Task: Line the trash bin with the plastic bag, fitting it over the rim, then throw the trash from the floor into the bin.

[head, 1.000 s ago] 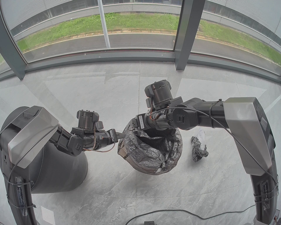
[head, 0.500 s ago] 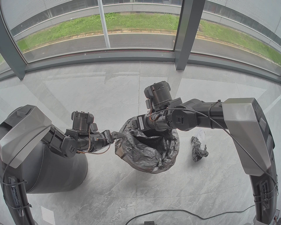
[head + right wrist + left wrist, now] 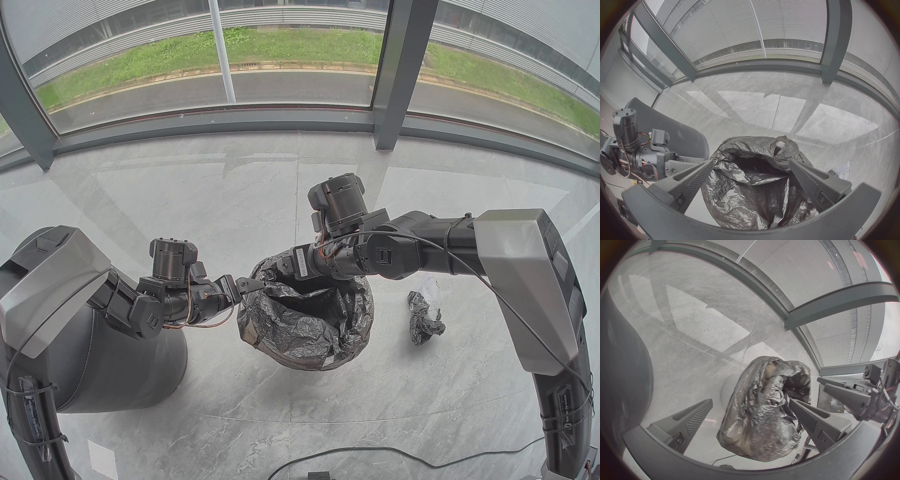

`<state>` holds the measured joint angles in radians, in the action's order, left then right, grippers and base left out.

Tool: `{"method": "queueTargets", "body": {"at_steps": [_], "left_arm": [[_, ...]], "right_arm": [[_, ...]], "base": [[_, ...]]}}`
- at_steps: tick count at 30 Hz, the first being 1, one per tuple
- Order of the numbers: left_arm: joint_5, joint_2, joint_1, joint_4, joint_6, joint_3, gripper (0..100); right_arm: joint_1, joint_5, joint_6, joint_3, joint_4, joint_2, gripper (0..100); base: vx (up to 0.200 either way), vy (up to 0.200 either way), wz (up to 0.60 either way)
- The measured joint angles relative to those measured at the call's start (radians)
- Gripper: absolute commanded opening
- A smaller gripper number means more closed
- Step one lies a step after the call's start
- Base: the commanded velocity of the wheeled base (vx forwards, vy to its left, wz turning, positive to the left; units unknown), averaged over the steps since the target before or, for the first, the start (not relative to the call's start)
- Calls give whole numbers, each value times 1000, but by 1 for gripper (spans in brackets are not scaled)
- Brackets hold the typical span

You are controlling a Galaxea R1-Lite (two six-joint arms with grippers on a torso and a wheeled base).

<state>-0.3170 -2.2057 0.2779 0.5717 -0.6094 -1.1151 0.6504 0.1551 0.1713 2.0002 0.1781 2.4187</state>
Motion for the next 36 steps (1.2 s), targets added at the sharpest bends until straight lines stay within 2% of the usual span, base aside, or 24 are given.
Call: {"method": "queueTargets", "body": {"at_steps": [6, 11, 18, 21, 24, 25, 28, 31, 36], "left_arm": [[-6, 111, 37, 6, -64, 69, 100], [-5, 275, 94, 3, -87, 181, 100], [49, 489, 143, -10, -87, 339, 100], [179, 563, 144, -22, -59, 400, 100], [354, 597, 138, -27, -9, 438, 100], [421, 606, 135, -23, 16, 452, 100], [535, 616, 129, -2, 62, 480, 100], [578, 614, 124, 28, 93, 504, 100], [581, 594, 119, 76, 119, 535, 100]], "right_arm": [[0, -1, 58, 0, 2, -4, 100], [-8, -1, 123, -33, 11, -30, 100], [-38, 30, 166, -265, -32, -142, 100], [-68, 69, 184, -429, -77, -206, 100], [-112, 99, 198, -554, -109, -247, 100], [-138, 107, 203, -596, -127, -260, 100], [-221, 124, 199, -673, -185, -273, 100], [-313, 135, 167, -712, -225, -257, 100], [-409, 142, 114, -647, -263, -174, 100]], "base": [[0, 0, 0], [0, 0, 0], [0, 0, 0], [0, 0, 0], [0, 0, 0], [0, 0, 0], [0, 0, 0], [0, 0, 0], [0, 0, 0]]}}
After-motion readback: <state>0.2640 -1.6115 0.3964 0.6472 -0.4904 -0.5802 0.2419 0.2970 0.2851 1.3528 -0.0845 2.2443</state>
